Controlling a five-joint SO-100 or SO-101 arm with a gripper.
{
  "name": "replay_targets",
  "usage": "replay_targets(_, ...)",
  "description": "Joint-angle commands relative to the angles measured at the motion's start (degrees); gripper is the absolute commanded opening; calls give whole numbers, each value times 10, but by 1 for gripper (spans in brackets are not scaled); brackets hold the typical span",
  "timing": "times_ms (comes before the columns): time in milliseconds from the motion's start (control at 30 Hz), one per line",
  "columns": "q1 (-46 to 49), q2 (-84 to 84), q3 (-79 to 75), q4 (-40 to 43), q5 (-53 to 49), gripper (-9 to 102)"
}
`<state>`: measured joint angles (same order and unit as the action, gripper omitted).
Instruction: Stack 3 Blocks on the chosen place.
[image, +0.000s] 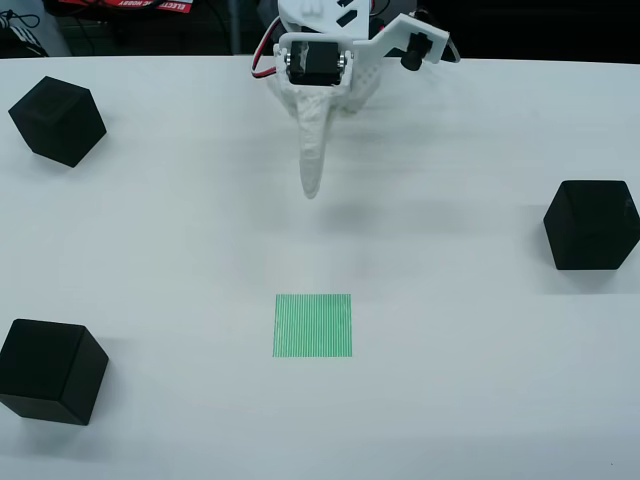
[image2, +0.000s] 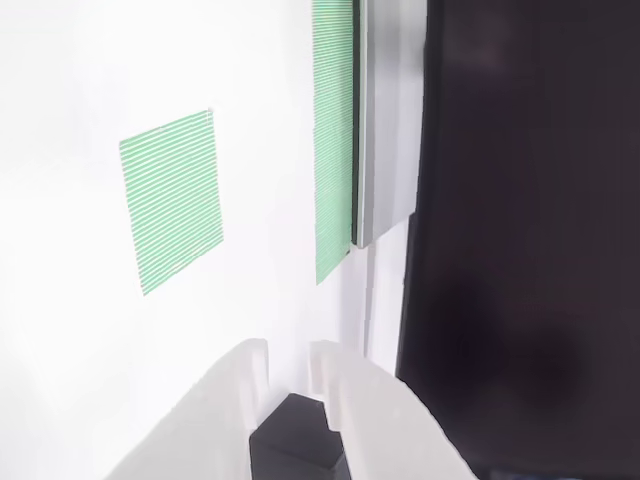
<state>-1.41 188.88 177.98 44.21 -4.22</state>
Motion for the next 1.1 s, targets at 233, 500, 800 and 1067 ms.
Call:
replay_targets(233,-36,-161,-243,-31,-224,1)
replay_targets(500,-187,-279,-474,81,-354,8)
replay_targets(800,-396,-512,-651,327,-463,17)
replay_targets(1067,-403,-735,-794,426,-541,23)
